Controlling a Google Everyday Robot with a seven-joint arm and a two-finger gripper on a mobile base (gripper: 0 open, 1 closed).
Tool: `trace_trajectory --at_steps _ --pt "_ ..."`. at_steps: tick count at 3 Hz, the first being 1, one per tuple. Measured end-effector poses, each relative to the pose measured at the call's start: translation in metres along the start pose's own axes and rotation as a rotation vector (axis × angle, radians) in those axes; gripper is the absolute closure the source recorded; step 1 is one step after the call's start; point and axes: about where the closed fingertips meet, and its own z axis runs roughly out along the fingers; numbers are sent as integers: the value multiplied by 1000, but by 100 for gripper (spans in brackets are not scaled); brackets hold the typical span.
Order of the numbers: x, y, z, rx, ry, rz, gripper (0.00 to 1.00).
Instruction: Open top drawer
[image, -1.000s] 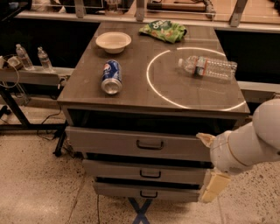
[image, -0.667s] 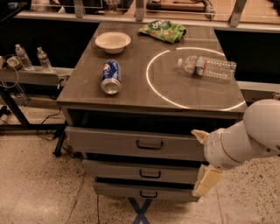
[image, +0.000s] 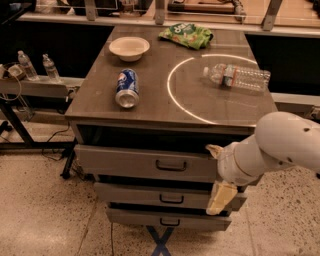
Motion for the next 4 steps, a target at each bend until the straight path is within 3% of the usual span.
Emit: trace_trajectory --at_steps 1,2,4 --pt "-1 -11 15 -5 2 3 0" --pt "0 -15 22 -8 7 6 16" --pt "7 -7 22 -21 20 13 62"
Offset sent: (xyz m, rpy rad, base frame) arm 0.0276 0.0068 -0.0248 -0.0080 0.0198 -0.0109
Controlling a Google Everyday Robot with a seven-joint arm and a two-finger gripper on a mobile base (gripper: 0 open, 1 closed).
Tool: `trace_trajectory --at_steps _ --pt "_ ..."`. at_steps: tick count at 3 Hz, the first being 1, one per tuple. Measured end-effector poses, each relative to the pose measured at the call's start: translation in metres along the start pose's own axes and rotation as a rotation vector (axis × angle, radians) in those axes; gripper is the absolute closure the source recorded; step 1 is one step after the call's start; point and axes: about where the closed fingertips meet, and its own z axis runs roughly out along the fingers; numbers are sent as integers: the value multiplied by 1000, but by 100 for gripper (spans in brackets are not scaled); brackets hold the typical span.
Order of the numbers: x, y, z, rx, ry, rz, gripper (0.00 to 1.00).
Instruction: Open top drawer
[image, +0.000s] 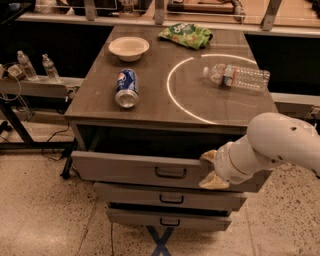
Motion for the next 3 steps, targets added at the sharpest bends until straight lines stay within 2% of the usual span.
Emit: trace_trajectory --at_steps 1,2,3 --pt "6 11 -3 -14 10 10 93" --pt "17 33 -7 -45 28 31 100" --pt "16 33 -7 -45 28 31 98"
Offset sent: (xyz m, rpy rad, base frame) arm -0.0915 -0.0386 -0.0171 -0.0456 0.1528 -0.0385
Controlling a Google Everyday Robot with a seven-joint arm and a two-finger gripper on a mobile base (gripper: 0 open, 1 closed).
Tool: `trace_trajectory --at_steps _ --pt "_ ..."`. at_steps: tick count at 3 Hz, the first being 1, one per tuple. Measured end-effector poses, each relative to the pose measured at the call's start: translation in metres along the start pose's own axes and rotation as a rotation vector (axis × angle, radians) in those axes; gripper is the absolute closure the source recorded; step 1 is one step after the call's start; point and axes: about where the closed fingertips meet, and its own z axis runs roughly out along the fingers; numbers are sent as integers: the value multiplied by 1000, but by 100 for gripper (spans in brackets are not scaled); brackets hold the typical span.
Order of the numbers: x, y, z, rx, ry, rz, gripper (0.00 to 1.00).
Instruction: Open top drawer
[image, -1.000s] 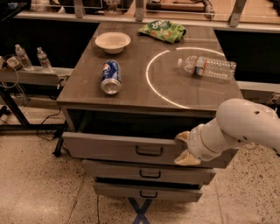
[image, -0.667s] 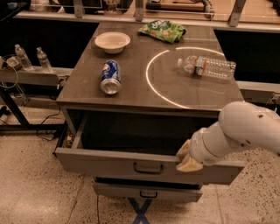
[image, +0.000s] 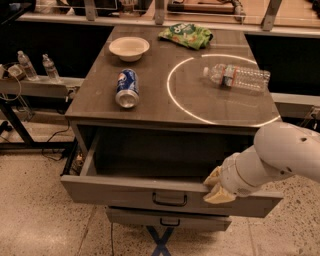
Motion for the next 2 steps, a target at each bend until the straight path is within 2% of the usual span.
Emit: trace_trajectory --at_steps 1,2 --pt "0 0 0 0 0 0 76" --pt "0 0 0 0 0 0 44"
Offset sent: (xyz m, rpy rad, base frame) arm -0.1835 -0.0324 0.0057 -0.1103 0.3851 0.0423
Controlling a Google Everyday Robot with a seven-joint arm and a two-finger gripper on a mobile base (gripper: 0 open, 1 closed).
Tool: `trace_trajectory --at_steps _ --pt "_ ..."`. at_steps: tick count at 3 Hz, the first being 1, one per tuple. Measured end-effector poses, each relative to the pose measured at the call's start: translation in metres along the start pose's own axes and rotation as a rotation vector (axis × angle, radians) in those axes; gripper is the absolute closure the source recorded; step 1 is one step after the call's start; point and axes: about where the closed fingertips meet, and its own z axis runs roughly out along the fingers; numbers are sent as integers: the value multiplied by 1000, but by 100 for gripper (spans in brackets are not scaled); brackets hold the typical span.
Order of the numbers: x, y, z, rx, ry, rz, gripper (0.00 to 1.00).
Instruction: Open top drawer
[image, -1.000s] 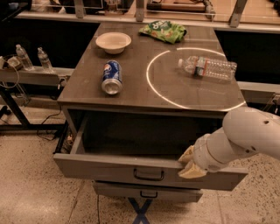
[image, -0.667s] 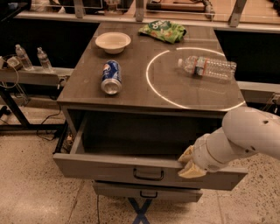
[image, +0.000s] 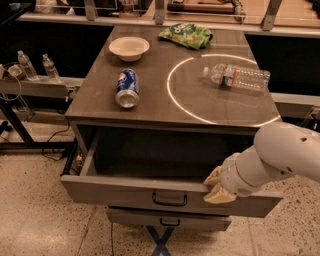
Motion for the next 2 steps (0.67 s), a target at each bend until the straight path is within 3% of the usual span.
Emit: trace_trajectory --at_steps 2 --pt "0 0 -1 0 0 0 1"
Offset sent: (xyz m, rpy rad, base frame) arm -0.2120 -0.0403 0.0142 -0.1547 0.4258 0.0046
